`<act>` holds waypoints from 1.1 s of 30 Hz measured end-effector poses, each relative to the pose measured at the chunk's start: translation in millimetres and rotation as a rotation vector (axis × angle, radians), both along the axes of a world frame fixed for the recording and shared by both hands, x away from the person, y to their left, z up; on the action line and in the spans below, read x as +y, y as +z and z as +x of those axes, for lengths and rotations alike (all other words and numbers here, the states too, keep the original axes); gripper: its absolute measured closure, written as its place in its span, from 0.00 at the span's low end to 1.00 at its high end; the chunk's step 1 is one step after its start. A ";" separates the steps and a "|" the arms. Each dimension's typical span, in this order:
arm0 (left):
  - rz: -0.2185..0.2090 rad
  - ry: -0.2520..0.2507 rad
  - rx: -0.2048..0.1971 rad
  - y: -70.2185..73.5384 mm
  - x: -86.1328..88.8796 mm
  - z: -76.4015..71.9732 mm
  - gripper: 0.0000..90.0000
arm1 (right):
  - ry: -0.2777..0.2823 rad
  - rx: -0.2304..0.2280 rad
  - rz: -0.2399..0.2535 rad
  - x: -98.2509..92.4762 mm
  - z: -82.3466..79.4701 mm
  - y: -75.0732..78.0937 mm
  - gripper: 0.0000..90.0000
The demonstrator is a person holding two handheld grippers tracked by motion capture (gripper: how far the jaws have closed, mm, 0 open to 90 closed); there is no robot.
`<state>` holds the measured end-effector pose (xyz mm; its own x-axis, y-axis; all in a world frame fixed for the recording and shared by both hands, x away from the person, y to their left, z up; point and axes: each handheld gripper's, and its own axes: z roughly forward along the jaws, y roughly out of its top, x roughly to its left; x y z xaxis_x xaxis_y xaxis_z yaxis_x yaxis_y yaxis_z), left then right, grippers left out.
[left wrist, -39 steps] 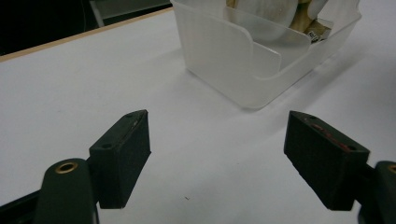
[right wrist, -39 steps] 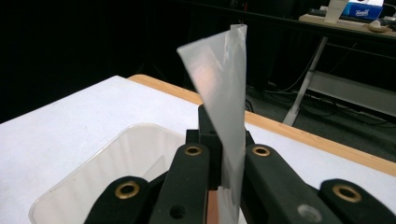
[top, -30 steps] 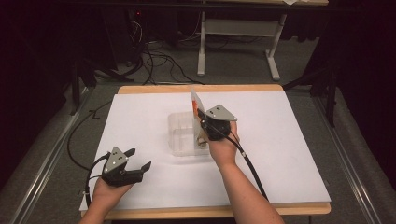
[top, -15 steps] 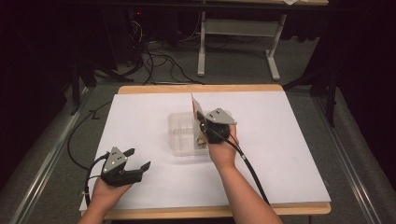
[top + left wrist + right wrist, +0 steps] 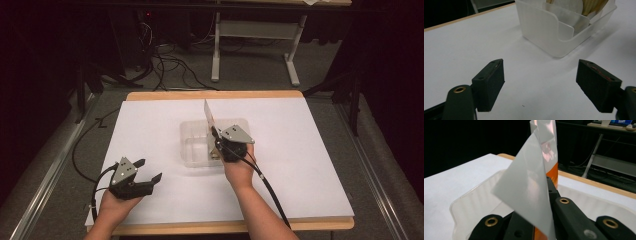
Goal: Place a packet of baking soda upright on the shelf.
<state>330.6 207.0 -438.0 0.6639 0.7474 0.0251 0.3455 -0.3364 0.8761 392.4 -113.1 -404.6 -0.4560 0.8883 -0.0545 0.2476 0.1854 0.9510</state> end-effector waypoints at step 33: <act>0.000 0.008 0.003 -0.7 0.8 1.1 0.26 | 0.017 0.056 -0.020 0.9 6.0 8.6 0.36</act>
